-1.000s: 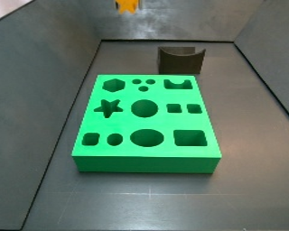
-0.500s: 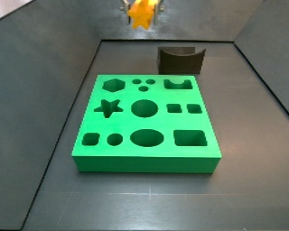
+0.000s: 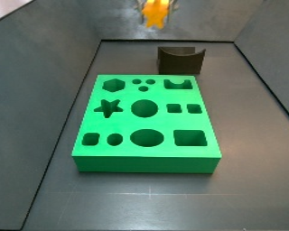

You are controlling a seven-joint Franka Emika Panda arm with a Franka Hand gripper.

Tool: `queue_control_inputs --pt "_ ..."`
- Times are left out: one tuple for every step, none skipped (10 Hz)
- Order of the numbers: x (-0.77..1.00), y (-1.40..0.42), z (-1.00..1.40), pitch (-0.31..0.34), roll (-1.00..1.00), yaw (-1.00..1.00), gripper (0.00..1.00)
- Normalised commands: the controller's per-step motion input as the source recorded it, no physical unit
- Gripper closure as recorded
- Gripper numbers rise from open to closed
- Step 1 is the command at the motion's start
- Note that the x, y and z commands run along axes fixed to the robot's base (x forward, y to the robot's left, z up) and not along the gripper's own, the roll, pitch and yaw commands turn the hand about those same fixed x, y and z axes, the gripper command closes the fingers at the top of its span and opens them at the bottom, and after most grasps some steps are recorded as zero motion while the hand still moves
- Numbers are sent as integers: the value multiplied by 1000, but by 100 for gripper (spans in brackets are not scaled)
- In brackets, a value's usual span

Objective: Pick up the star object. Move up. Place the star object on the fixture. Regrasp the star object. Move to above the board. Insert the star object.
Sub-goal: Place the star object on the fixture.

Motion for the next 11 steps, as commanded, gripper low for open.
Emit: queue_control_inputs --pt "1000 331 228 43 -1000 78 100" --pt "1000 259 159 52 -1000 73 100" --pt "926 169 95 68 -1000 65 100" --pt "861 133 71 76 -1000 60 100" --pt "732 86 26 89 -1000 47 100" --pt "633 65 13 101 -1000 38 100" --pt "500 52 4 117 -1000 23 100" --pt "434 49 -1 125 -1000 14 100" --pt "275 44 -7 148 -1000 -16 100" --pt "211 41 -10 160 -1000 -31 100" --pt "91 43 -12 184 -1000 -68 100"
